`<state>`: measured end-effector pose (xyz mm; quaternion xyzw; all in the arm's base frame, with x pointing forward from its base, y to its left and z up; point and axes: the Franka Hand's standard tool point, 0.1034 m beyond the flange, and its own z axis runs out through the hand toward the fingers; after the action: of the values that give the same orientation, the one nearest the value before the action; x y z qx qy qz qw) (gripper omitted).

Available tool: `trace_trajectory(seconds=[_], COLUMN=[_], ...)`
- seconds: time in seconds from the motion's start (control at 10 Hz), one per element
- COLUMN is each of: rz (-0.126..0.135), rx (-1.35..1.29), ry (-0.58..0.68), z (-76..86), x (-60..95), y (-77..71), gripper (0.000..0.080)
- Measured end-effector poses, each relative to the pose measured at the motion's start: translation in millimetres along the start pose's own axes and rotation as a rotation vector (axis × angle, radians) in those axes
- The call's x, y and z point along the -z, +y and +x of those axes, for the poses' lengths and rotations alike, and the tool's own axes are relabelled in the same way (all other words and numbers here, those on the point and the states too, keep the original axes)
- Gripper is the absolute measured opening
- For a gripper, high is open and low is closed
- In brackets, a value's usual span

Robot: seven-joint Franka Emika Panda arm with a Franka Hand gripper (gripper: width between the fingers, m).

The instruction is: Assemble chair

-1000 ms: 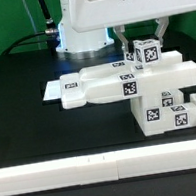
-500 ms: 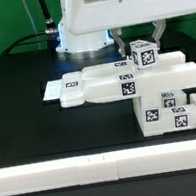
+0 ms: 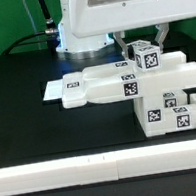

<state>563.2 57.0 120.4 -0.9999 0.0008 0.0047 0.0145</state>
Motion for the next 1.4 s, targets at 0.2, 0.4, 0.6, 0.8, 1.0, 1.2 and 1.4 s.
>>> trace_trajectory(seconds=[0.2, 0.4, 0.6, 0.8, 1.0, 1.2, 1.4], rz=[0.000, -0.001, -0.001, -0.001, -0.001, -0.010, -0.010], rx=[-0.002, -0.002, -0.002, -0.002, 0.015, 0.051, 0.046], ry=[0.003, 0.002, 0.002, 0.001, 0.016, 0.106, 0.133], z=[0.4, 0.3, 0.1, -0.1, 3.2, 16.4, 23.0], x=[0.0, -0.4, -0.8, -1.3, 1.3, 5.3, 9.2], y=[-0.4, -0.2, 0.0, 0.1, 1.4, 0.0, 4.2], gripper=[0.0291, 0.0295, 0.0508, 0.0642, 0.0648, 0.0649, 0.0649])
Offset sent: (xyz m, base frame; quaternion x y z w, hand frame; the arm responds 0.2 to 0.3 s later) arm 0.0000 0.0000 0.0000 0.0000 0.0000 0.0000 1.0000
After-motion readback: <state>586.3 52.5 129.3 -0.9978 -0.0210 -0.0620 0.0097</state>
